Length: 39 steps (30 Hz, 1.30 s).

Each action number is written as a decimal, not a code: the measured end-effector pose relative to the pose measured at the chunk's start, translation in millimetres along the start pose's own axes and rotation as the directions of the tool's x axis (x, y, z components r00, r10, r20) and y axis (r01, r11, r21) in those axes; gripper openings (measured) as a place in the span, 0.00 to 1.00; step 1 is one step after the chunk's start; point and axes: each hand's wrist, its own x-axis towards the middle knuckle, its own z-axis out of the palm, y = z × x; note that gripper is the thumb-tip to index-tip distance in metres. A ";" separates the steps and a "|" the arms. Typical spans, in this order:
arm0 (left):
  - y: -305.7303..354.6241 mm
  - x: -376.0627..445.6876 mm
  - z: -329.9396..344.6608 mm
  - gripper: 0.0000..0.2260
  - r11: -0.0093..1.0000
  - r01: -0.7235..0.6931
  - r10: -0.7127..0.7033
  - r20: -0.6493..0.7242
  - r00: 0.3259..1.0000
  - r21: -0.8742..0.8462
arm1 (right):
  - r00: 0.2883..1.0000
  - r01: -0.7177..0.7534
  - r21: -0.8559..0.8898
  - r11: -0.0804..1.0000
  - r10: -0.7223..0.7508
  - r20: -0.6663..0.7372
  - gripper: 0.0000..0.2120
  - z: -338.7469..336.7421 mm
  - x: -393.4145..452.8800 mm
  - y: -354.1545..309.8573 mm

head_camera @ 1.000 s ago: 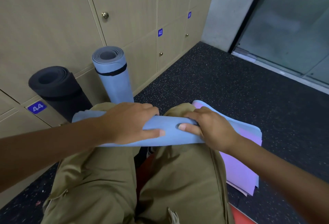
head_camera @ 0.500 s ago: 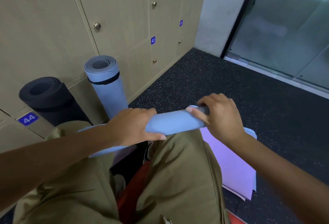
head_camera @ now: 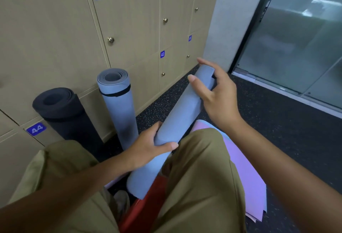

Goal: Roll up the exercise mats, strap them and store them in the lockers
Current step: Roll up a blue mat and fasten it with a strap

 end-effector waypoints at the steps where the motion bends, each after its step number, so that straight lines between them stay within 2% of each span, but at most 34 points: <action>1: 1.2 -2.1 2.8 0.28 0.999 -0.006 0.006 0.009 1.000 -0.031 | 0.998 0.058 -0.025 0.998 -0.058 0.017 0.20 3.3 -2.3 -7.0; 4: 15.0 -3.1 9.9 0.29 0.990 -0.059 0.057 -0.017 0.998 -0.125 | 0.963 0.257 -0.113 0.960 -0.244 0.115 0.19 12.6 -14.3 -24.9; 6: 27.2 0.8 12.7 0.30 0.981 -0.094 0.084 -0.066 0.994 -0.168 | 0.936 0.330 -0.121 0.936 -0.308 0.169 0.18 16.6 -21.2 -30.8; 11: 41.3 -2.9 22.2 0.26 0.958 -0.177 0.141 -0.165 0.976 -0.226 | 0.919 0.287 0.030 0.958 -0.284 0.275 0.16 5.1 -19.2 -48.3; 19: 28.7 -29.8 23.4 0.29 0.937 -0.230 0.186 -0.183 0.965 -0.264 | 0.816 0.475 0.010 0.880 -0.445 0.370 0.20 0.8 -45.2 -61.7; 22: 22.1 -38.6 19.1 0.25 0.944 -0.207 0.177 -0.135 0.975 -0.257 | 0.776 0.530 0.018 0.848 -0.494 0.393 0.20 7.8 -53.9 -61.4; 25: 16.1 -47.0 14.7 0.22 0.945 -0.196 0.172 -0.109 0.979 -0.263 | 0.740 0.540 0.050 0.840 -0.502 0.448 0.20 12.7 -57.8 -57.6; 29: 16.8 -53.5 13.9 0.21 0.941 -0.211 0.181 -0.131 0.975 -0.264 | 0.734 0.480 0.104 0.871 -0.463 0.496 0.21 16.7 -61.6 -58.5; 32: 19.9 -53.3 17.0 0.22 0.924 -0.255 0.206 -0.192 0.960 -0.285 | 0.722 0.482 0.086 0.872 -0.451 0.525 0.22 15.6 -57.0 -59.7; 36: 19.6 -42.7 22.1 0.30 0.907 -0.284 0.189 -0.301 0.935 -0.312 | 0.713 0.551 -0.060 0.832 -0.432 0.552 0.21 11.3 -47.0 -59.1; 39: 18.0 -39.4 31.7 0.31 0.925 -0.296 0.181 -0.408 0.895 -0.238 | 0.724 0.562 -0.076 0.824 -0.445 0.527 0.18 11.9 -48.2 -59.0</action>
